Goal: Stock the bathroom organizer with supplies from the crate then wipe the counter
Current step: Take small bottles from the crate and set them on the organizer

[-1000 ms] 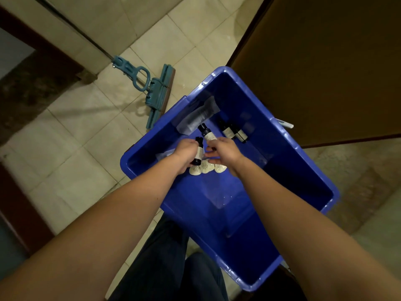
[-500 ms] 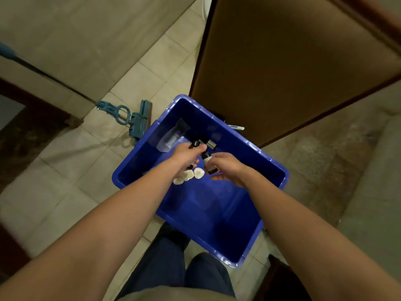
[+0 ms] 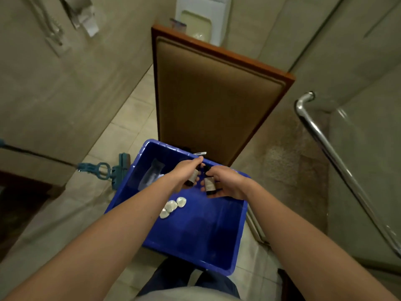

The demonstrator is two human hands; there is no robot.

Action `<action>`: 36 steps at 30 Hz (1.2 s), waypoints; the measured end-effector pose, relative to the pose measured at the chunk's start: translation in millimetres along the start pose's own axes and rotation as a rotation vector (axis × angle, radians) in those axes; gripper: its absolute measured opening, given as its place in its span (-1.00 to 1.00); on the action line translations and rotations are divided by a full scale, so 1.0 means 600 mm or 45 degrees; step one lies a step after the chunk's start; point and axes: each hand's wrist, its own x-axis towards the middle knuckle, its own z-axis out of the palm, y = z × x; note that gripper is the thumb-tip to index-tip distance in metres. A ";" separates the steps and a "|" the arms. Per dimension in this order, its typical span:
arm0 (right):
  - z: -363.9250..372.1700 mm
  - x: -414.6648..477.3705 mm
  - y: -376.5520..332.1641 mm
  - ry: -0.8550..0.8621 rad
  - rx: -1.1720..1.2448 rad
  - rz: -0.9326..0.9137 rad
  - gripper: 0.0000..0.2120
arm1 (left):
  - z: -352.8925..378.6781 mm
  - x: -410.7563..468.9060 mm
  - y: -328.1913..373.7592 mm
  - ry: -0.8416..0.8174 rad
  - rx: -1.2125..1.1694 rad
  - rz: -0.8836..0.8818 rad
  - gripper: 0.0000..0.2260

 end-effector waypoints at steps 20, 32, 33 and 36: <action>-0.096 -0.281 0.179 0.550 0.560 -0.325 -0.78 | 0.220 -0.127 0.005 -0.632 0.369 0.038 -0.76; -0.047 -0.501 0.395 0.986 0.892 -0.475 -0.89 | 0.372 -0.320 -0.099 -0.989 0.808 0.229 -0.69; -0.040 -0.521 0.410 1.022 0.900 -0.488 -0.89 | 0.384 -0.339 -0.108 -1.019 0.843 0.255 -0.72; -0.017 -0.577 0.453 1.138 0.941 -0.533 -0.88 | 0.417 -0.389 -0.137 -1.099 0.931 0.324 -0.76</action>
